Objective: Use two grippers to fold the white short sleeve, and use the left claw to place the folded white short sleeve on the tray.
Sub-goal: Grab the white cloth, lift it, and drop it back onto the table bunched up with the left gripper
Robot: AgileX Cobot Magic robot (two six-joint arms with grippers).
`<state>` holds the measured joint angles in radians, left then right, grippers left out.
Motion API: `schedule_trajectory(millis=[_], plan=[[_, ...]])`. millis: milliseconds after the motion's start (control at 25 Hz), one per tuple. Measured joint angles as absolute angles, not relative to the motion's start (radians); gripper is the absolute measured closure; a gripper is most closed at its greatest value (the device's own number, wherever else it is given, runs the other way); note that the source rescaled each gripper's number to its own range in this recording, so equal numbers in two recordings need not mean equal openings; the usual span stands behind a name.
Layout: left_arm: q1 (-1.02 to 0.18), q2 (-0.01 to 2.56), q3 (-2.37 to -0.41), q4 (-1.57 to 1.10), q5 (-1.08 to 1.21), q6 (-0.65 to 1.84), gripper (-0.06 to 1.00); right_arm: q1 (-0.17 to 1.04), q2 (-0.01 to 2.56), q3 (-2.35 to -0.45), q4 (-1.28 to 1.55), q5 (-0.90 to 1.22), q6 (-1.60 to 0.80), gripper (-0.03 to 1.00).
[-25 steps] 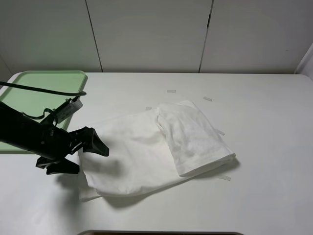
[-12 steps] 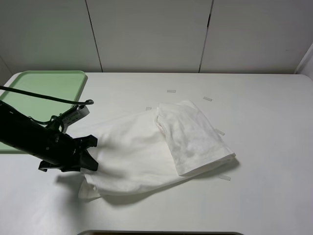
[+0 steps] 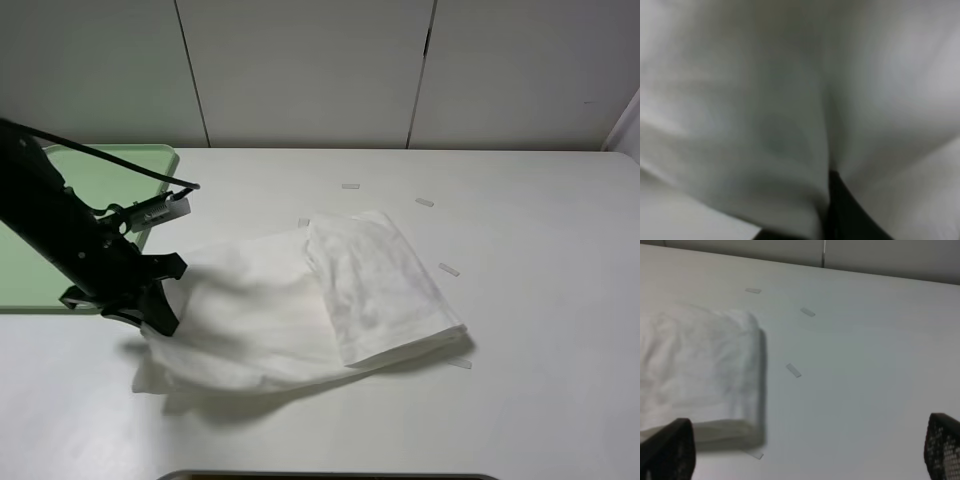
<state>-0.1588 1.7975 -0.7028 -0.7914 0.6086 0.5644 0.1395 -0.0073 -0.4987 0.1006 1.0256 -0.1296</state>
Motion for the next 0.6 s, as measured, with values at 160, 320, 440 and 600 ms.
schedule_trajectory(millis=[160,320,440,600], plan=[[-0.151,1.798,-0.869,-0.374,0.781,0.293,0.91,0.14,-0.007,-0.499,0.101,1.026,-0.13,-0.03],[-0.151,1.799,-1.016,-0.075,0.935,0.161,0.91,0.14,-0.007,-0.499,0.101,1.025,-0.13,-0.03],[-0.151,1.799,-1.117,0.074,1.022,0.127,0.91,0.14,-0.007,-0.499,0.101,1.025,-0.13,-0.03],[-0.151,1.799,-1.198,0.124,1.076,0.131,0.91,0.14,-0.007,-0.499,0.101,1.025,-0.13,-0.03]])
